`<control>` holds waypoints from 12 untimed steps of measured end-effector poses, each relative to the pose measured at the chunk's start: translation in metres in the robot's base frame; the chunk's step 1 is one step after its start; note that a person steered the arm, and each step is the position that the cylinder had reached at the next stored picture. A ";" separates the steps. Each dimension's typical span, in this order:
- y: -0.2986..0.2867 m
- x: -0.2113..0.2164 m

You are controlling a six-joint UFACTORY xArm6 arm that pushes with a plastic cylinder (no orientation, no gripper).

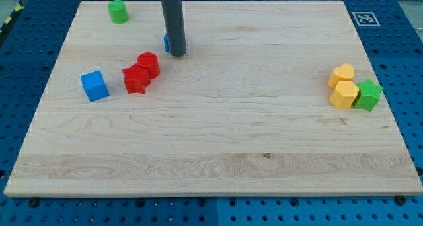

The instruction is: Move blue triangle towards center top

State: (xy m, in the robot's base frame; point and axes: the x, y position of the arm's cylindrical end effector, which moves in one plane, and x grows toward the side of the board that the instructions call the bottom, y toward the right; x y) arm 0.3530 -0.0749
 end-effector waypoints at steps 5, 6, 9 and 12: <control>-0.042 -0.020; -0.016 -0.034; 0.066 0.001; 0.070 -0.001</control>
State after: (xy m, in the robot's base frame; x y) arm 0.3516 -0.0049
